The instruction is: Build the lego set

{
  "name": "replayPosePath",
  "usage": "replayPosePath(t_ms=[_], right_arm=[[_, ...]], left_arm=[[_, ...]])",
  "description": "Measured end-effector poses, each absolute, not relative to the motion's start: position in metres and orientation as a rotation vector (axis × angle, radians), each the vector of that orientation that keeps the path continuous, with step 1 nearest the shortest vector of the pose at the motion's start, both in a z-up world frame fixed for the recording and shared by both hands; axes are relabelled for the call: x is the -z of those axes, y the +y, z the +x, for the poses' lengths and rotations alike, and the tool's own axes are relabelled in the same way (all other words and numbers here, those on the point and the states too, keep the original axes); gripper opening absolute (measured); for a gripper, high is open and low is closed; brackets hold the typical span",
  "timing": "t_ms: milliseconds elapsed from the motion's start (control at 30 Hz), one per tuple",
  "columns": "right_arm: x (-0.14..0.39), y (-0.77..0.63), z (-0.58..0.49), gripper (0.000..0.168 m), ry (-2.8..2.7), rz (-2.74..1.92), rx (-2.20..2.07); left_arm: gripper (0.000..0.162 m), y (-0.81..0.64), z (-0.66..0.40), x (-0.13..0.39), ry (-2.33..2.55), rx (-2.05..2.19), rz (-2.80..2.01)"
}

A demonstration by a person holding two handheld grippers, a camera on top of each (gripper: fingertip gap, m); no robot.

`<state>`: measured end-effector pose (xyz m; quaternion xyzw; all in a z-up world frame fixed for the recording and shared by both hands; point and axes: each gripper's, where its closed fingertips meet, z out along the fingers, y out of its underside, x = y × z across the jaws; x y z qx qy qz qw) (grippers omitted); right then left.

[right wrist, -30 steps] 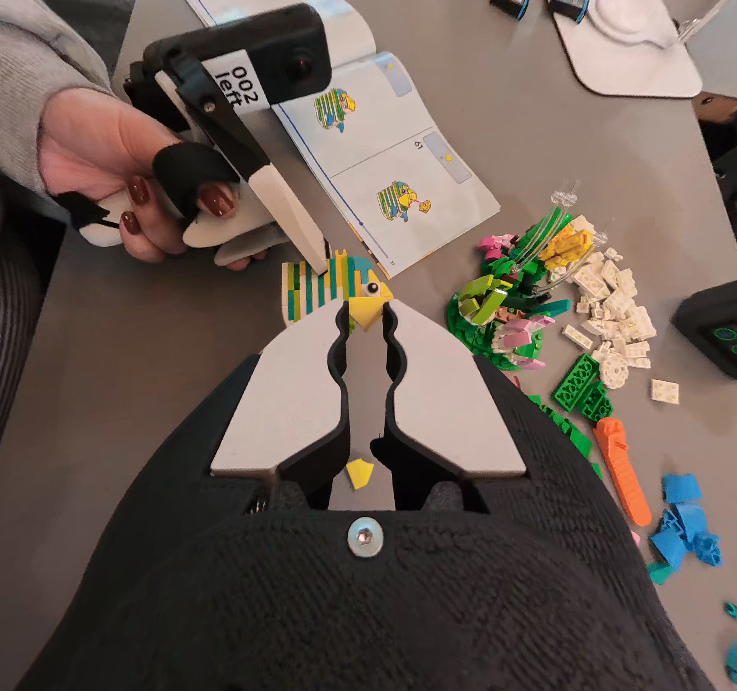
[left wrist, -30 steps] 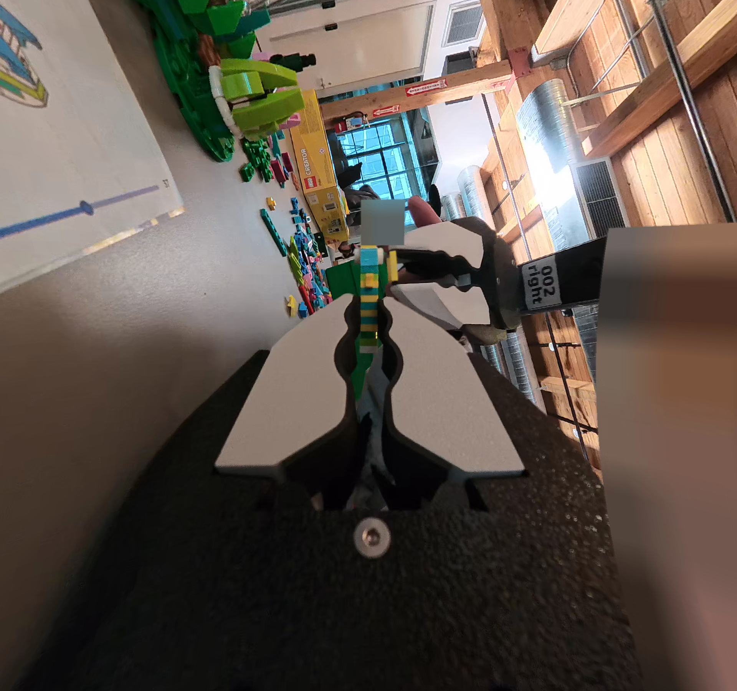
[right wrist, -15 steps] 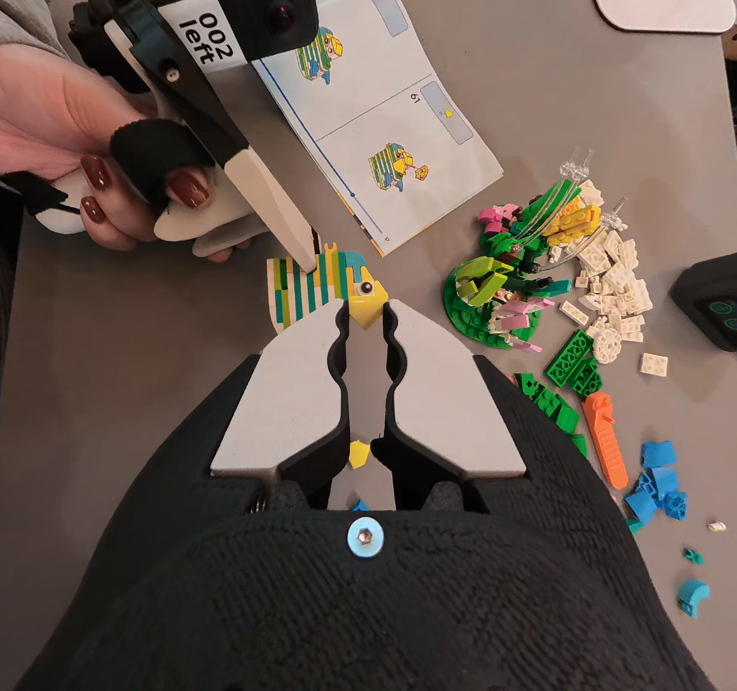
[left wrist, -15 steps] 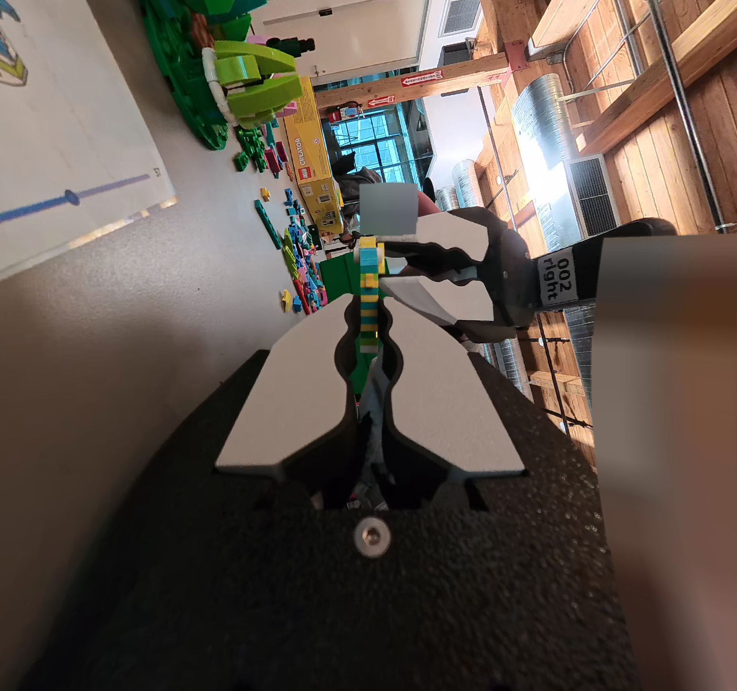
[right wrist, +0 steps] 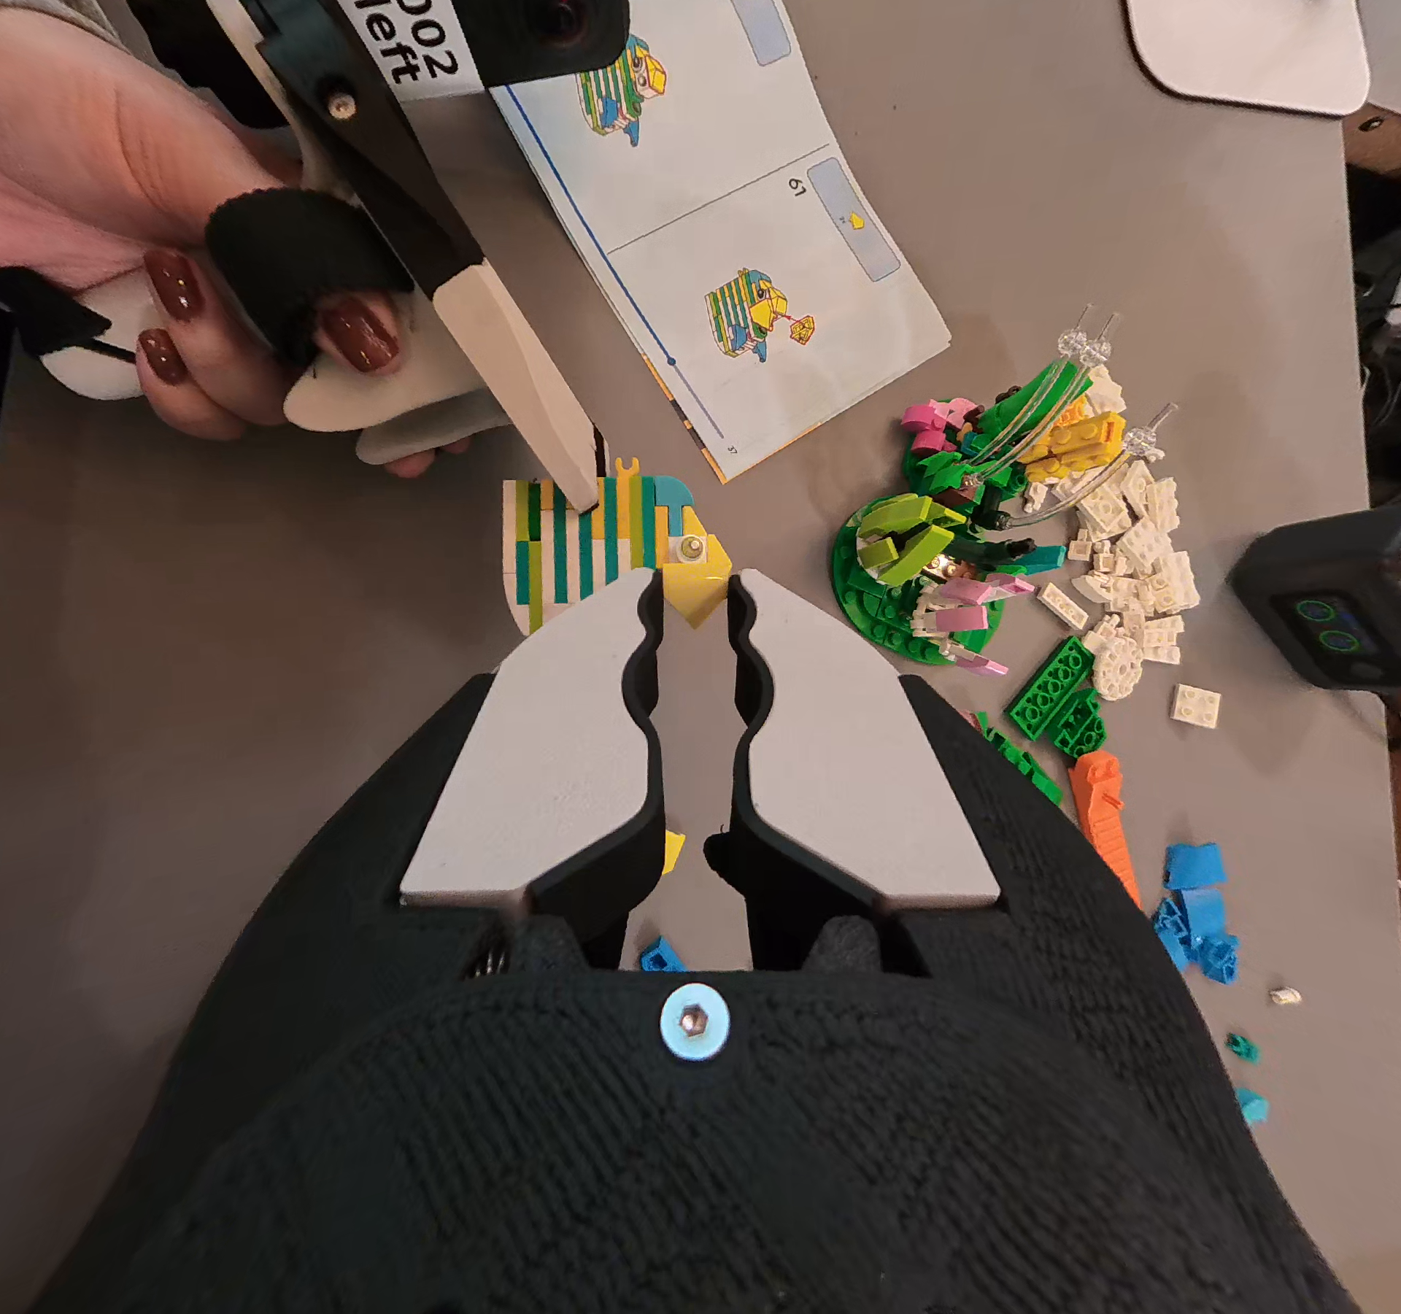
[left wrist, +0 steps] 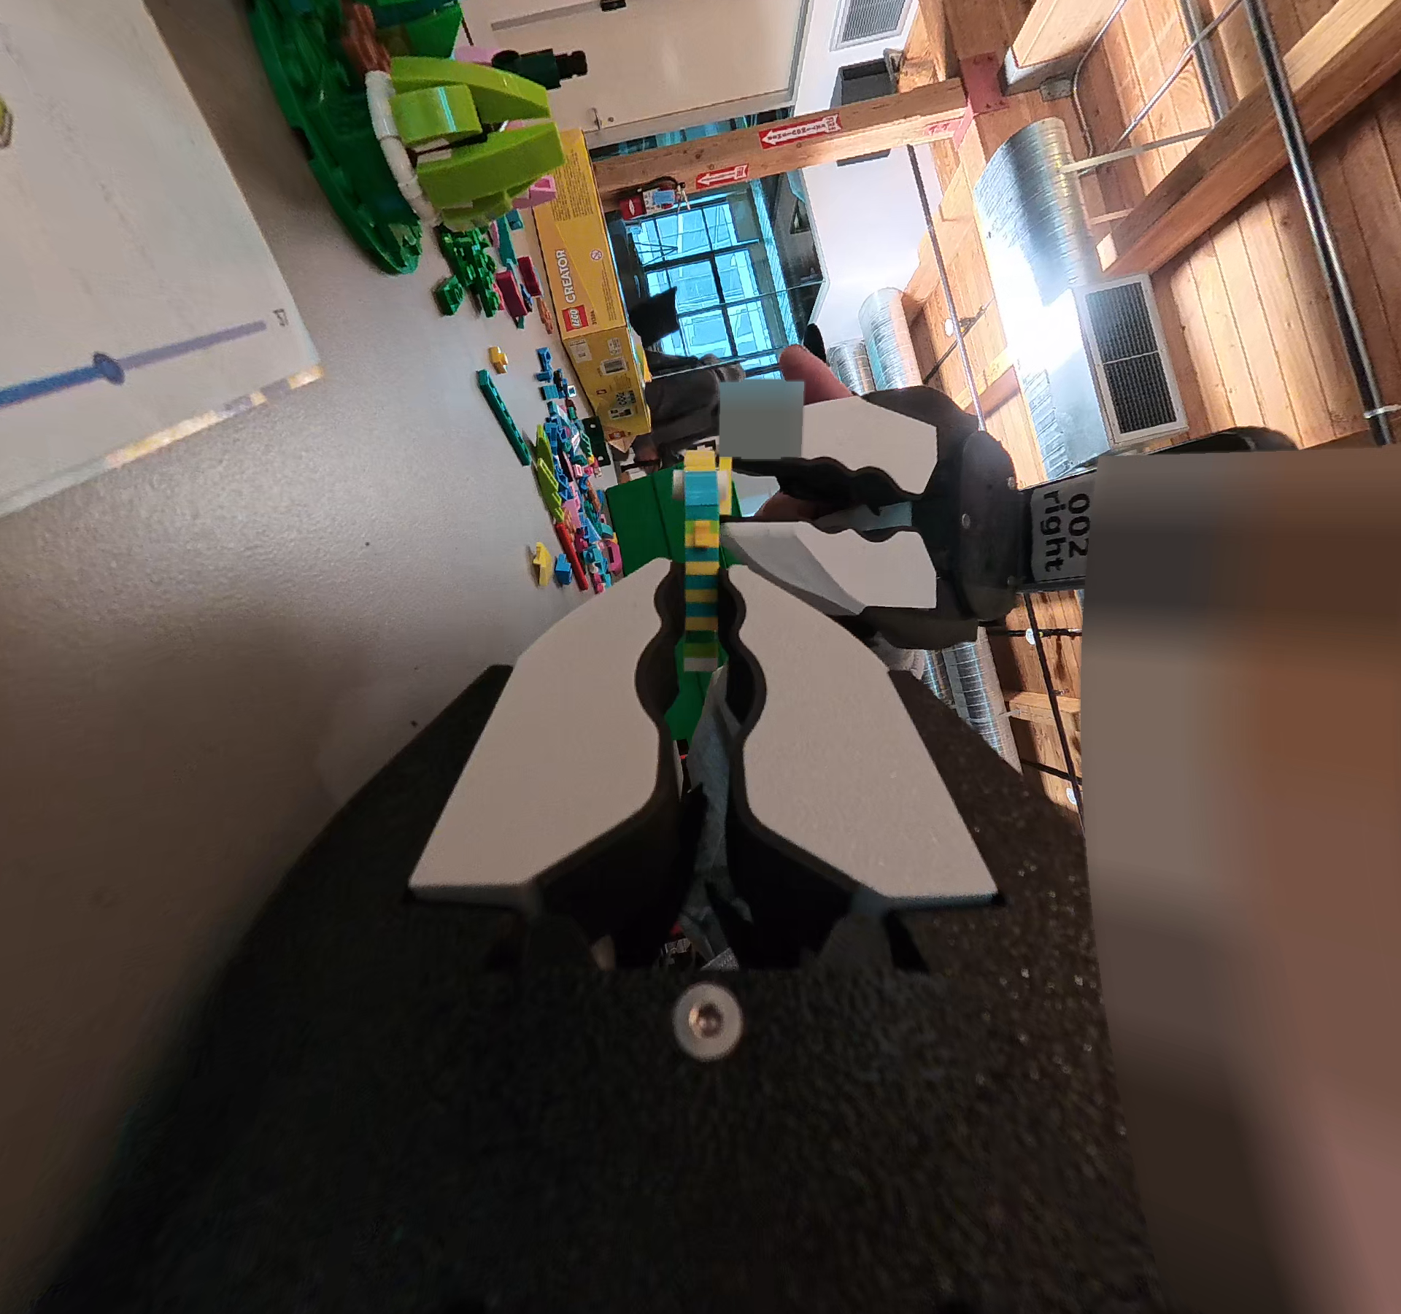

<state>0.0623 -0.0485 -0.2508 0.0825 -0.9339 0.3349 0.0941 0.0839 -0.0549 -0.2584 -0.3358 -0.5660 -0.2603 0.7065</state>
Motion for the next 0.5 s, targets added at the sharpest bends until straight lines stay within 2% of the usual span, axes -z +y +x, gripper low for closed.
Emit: replayPosePath(t_ms=[500], right_arm=[[0.2497,-0.0490,0.0657,0.015,-2.748,0.262,-1.007]], left_arm=[[0.007,-0.0552,0.0844,0.2572,-1.249,0.584,-0.740]])
